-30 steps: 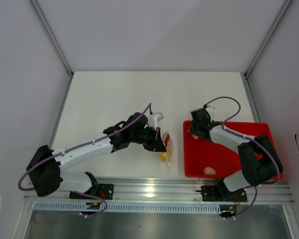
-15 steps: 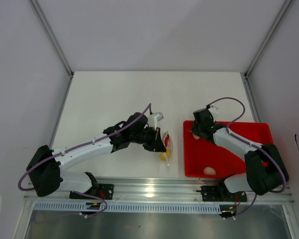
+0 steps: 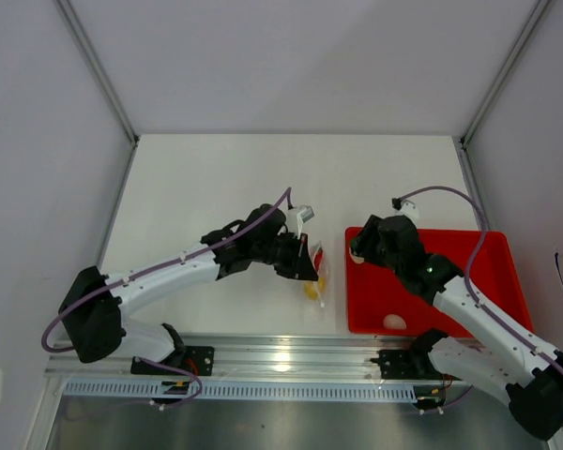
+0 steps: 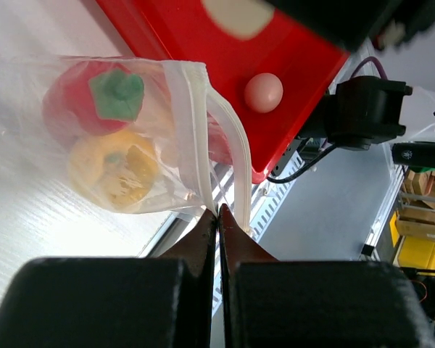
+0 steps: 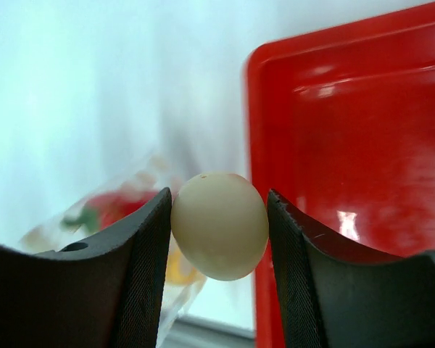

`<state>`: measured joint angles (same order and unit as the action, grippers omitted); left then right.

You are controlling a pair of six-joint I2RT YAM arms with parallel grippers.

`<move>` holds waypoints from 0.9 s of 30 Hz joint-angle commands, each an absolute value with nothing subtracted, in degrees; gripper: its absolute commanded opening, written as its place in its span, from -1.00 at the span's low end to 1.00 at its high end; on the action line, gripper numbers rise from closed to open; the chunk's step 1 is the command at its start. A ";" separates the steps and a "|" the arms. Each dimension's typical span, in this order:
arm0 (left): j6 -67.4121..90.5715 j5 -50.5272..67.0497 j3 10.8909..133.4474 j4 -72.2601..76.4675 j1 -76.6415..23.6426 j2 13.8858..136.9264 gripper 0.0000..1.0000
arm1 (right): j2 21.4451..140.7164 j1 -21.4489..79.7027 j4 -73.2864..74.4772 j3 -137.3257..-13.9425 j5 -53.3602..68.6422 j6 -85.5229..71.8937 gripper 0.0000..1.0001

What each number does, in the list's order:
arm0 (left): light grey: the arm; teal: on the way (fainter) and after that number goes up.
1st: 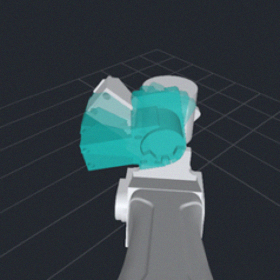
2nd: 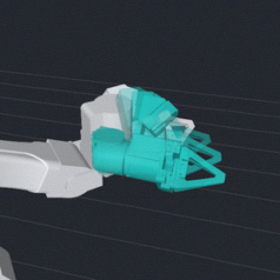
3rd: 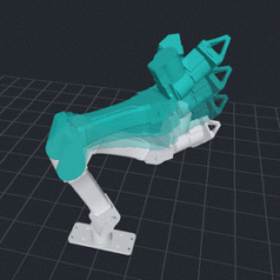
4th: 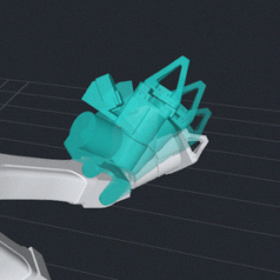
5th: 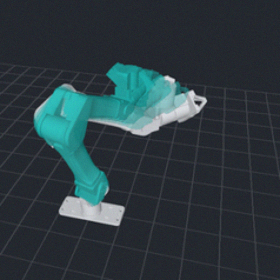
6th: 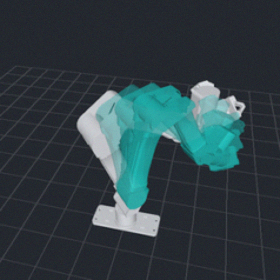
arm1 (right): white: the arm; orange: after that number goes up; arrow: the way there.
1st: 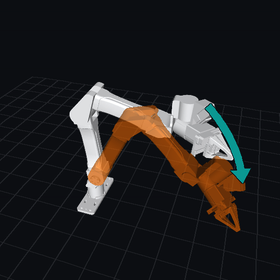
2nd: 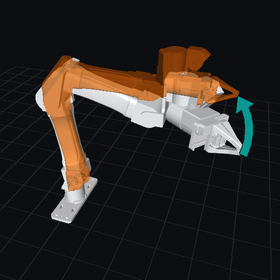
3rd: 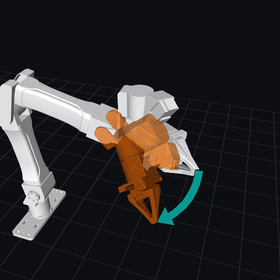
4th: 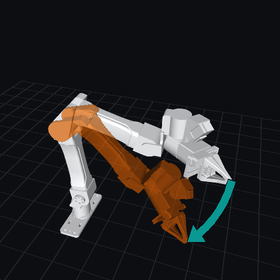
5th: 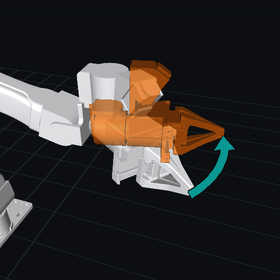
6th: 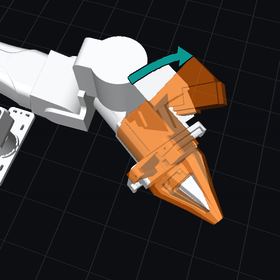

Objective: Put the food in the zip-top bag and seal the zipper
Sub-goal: Pick up the fake food from the bin, then place the fake food in the zipper food storage bag.

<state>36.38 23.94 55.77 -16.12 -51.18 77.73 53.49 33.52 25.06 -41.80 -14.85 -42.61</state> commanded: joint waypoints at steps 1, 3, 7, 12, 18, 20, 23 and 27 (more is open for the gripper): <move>35.07 23.38 59.32 -16.87 -50.98 78.57 -0.99 | 52.03 39.36 24.79 -44.82 -10.46 -45.26 -0.48; 34.89 23.12 59.76 -17.22 -50.98 79.10 -0.99 | 51.86 44.18 24.43 -46.31 -11.94 -45.61 -0.48; 34.72 23.12 60.73 -17.93 -51.06 79.80 -0.99 | 50.28 50.25 23.64 -47.90 -15.02 -47.10 -0.48; 34.37 23.03 61.17 -18.98 -51.06 80.16 -0.99 | 49.22 53.78 23.81 -47.11 -15.90 -48.86 -0.48; 34.19 23.20 60.47 -19.25 -50.98 79.89 -0.99 | 46.76 55.99 24.61 -46.41 -16.97 -49.83 -0.48; 34.19 23.12 60.56 -19.34 -50.98 79.54 -0.99 | 46.50 56.16 23.65 -45.27 -14.95 -50.10 -0.47; 34.19 23.29 60.73 -19.34 -50.98 79.45 -0.99 | 46.93 56.34 21.01 -43.16 -13.45 -51.15 -0.47; 34.36 23.73 61.08 -19.42 -51.06 79.28 -0.99 | 48.86 56.69 18.20 -42.10 -13.36 -52.56 -0.47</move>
